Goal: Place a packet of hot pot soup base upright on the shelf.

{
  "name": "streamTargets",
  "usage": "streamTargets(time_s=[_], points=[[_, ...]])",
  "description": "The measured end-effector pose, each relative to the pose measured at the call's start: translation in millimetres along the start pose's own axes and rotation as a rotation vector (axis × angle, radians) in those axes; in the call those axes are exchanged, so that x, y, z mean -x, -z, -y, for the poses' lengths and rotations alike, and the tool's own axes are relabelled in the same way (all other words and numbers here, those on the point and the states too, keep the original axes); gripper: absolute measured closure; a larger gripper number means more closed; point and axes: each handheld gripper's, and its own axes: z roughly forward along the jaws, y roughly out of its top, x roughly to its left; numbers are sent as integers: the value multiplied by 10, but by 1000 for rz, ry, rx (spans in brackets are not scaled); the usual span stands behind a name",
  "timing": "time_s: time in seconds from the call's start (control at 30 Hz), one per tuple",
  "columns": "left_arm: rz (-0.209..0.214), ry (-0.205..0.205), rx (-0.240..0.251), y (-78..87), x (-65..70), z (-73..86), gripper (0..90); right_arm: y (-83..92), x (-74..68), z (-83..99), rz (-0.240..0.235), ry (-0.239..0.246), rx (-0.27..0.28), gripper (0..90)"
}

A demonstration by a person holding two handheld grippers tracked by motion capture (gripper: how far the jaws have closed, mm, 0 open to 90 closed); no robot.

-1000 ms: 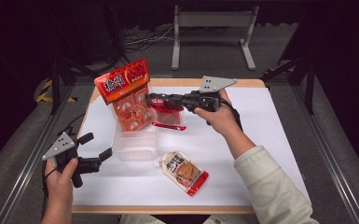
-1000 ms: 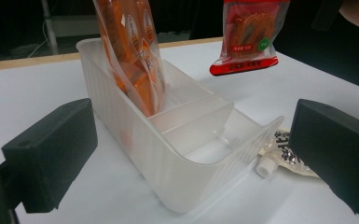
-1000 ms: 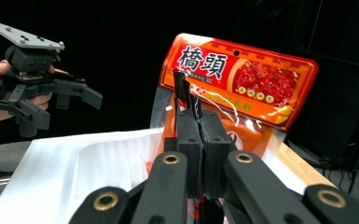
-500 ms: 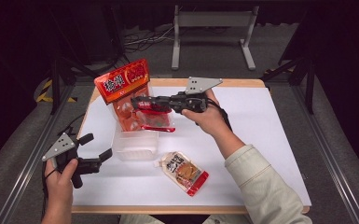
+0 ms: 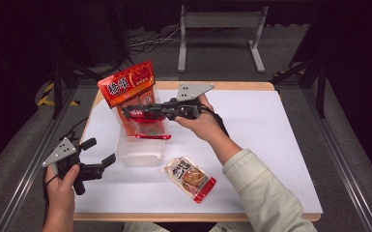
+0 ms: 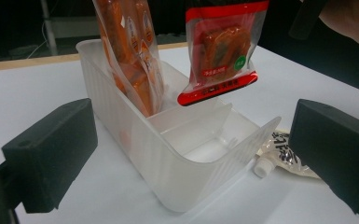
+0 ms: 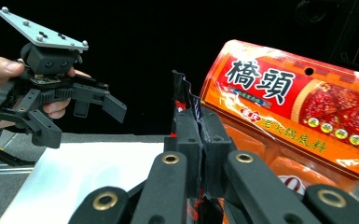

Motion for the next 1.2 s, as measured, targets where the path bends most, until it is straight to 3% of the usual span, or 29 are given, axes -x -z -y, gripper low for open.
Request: streamTargets(time_s=[0.5, 1.2], points=[[3, 1, -1, 0, -11, 8, 19, -191, 15, -1, -5, -12, -2, 886], [7, -1, -2, -2, -16, 12, 19, -378, 8, 136, -8, -26, -24, 883]])
